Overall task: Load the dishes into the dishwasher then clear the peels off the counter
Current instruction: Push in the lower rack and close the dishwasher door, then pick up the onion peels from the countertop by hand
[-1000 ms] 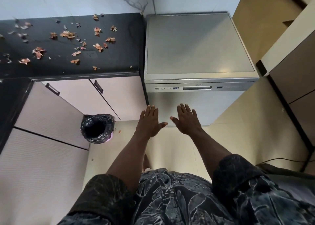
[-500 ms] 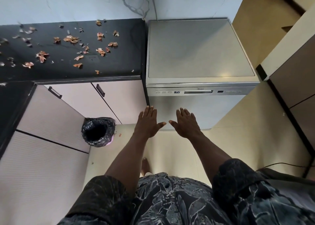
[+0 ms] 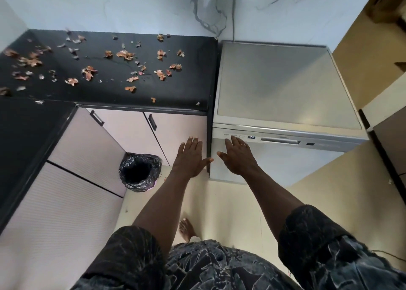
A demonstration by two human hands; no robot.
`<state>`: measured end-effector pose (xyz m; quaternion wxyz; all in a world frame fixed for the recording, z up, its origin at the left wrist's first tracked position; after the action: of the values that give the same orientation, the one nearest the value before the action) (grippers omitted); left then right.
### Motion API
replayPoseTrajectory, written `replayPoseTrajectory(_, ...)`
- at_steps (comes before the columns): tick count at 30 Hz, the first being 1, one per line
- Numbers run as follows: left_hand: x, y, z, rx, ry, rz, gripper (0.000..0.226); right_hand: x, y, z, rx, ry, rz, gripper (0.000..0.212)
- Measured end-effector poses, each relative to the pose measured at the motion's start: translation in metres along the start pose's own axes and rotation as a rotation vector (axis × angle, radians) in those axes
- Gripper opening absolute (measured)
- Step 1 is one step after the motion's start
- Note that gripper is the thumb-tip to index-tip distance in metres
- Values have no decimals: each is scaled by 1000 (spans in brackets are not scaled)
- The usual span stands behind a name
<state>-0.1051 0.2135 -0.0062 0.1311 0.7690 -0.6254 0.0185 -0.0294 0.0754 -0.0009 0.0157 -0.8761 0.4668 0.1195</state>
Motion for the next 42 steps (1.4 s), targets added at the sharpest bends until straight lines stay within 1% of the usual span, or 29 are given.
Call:
replayPoseTrajectory(4, -40, -15, -16, 28, 14, -37, 82, -33, -42, -14, 28, 10, -71, 55)
replayPoseTrajectory(8, -82, -34, -30, 62, 28, -83, 83, -72, -87, -24, 57, -23, -151, 37)
replayPoseTrajectory(9, -92, -39, -34, 67, 34, -95, 83, -82, -99, -26, 55, -29, -159, 36)
replayPoseTrajectory(12, -120, -51, -44, 77, 62, -116, 83, -104, -130, -30, 52, -53, -145, 43)
replayPoseTrajectory(14, -138, -58, -49, 91, 85, -125, 83, -113, -150, -32, 66, -51, -125, 43)
replayPoseTrajectory(17, -162, -65, -55, 121, 122, -140, 83, -111, -174, -33, 86, -55, -67, 28)
replayPoseTrajectory(19, -178, -69, -56, 144, 199, -167, 82, -105, -188, -32, 103, -63, -39, 19)
replayPoseTrajectory(20, -184, -70, -57, 168, 270, -191, 80, -101, -192, -31, 112, -65, -32, 17)
replayPoseTrajectory(22, -198, -74, -64, 259, 491, -262, 71, -99, -201, -31, 120, -49, -44, 15)
replayPoseTrajectory(24, -212, -75, -73, 379, 730, -333, 54, -99, -208, -33, 138, -43, -65, 12)
replayPoseTrajectory(26, -222, -73, -83, 539, 875, -400, 32, -97, -214, -34, 155, -47, -80, 8)
replayPoseTrajectory(27, -227, -72, -88, 615, 930, -444, 24, -95, -217, -34, 165, -49, -81, 9)
replayPoseTrajectory(28, -232, -71, -91, 674, 988, -499, 23, -93, -221, -33, 168, -43, -81, 12)
replayPoseTrajectory(31, -245, -73, -93, 772, 1216, -707, 24, -97, -235, -32, 155, -63, -91, 20)
replayPoseTrajectory(33, -253, -82, -90, 846, 1481, -807, 25, -110, -245, -32, 138, -47, -157, 19)
replayPoseTrajectory(35, -260, -100, -89, 870, 1769, -821, 34, -121, -258, -34, 130, -103, -162, 21)
replayPoseTrajectory(38, -263, -133, -93, 783, 2108, -775, 49, -148, -284, -39, 146, -229, -177, 16)
replayPoseTrajectory(40, -263, -156, -96, 702, 2282, -705, 54, -175, -296, -47, 175, -300, -225, 15)
replayPoseTrajectory(42, -266, -176, -101, 631, 2356, -651, 57, -205, -306, -59, 202, -373, -284, 14)
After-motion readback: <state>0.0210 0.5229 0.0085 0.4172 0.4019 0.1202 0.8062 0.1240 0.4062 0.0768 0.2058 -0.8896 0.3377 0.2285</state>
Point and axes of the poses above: each hand's wrist, its own y-axis away from the middle knuckle, its own z-axis out of the palm, x = y × z, the point moved 9 cm from there along -y, towards the middle knuckle, and after that the axes turned 5 degrees about x, right-handed, at the moved point
